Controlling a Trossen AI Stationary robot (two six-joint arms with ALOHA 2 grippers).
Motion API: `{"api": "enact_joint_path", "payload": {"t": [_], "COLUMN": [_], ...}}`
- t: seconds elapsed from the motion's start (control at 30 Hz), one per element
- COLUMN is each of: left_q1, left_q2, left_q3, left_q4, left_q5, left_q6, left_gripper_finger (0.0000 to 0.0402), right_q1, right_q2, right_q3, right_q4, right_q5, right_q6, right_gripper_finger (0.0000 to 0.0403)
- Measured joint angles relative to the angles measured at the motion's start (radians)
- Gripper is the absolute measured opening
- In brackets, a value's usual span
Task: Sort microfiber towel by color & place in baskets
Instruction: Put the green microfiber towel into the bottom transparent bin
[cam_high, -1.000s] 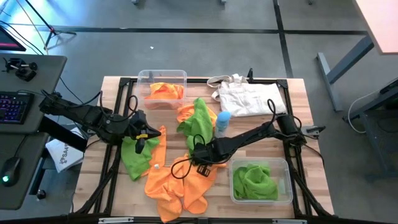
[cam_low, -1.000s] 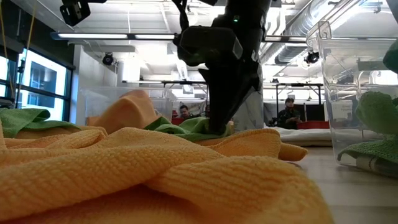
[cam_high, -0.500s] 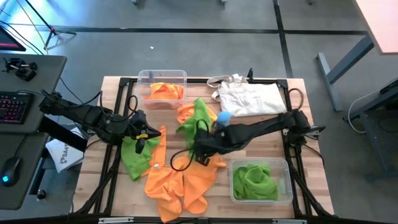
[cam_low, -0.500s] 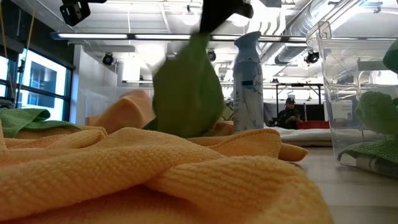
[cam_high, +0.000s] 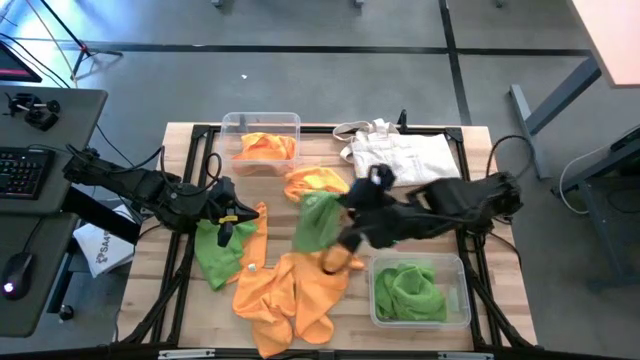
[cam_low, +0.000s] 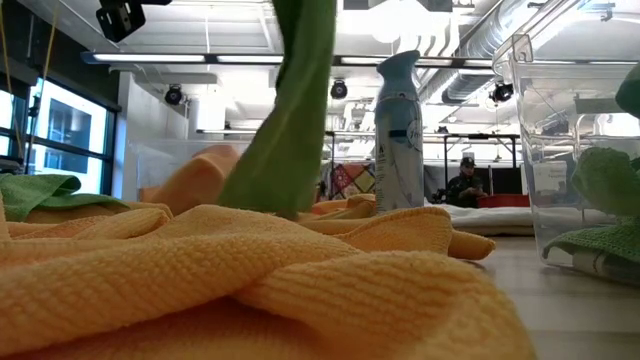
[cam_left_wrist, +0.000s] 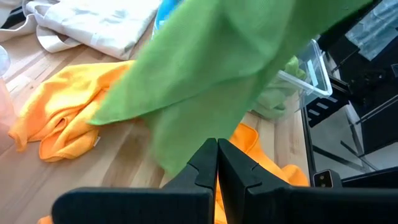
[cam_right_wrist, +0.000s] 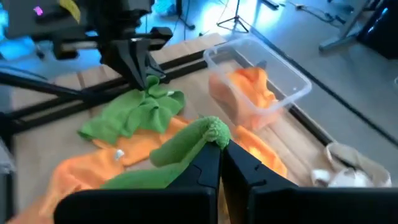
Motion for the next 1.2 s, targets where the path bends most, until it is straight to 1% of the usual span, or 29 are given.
{"api": "enact_joint_path", "payload": {"t": [0.17, 0.43, 0.53, 0.63, 0.8, 1.0, 1.2], "left_q1": [0.0, 0.0, 0.0, 0.0, 0.0, 0.0, 0.0], "left_q2": [0.0, 0.0, 0.0, 0.0, 0.0, 0.0, 0.0], "left_q3": [0.0, 0.0, 0.0, 0.0, 0.0, 0.0, 0.0], "left_q4": [-0.001, 0.0, 0.0, 0.0, 0.0, 0.0, 0.0], "left_q5": [0.0, 0.0, 0.0, 0.0, 0.0, 0.0, 0.0], "left_q6": [0.003, 0.003, 0.003, 0.003, 0.003, 0.002, 0.002], "left_gripper_finger": [0.0, 0.0, 0.0, 0.0, 0.0, 0.0, 0.0], "right_q1": [0.102, 0.32, 0.4, 0.464, 0.545, 0.6, 0.629], "right_q2": [-0.076, -0.157, -0.183, -0.205, -0.225, -0.229, -0.231], "right_q3": [-0.008, -0.009, -0.009, -0.009, -0.009, -0.009, -0.038], "right_q4": [-0.141, -0.301, -0.29, -0.293, -0.293, -0.293, -0.292], "right_q5": [0.1, 0.202, 0.226, 0.223, 0.115, -0.085, -0.281], "right_q6": [0.202, 0.478, 0.502, 0.565, 0.647, 0.772, 0.975], "right_gripper_finger": [0.0, 0.0, 0.0, 0.0, 0.0, 0.0, 0.0]}}
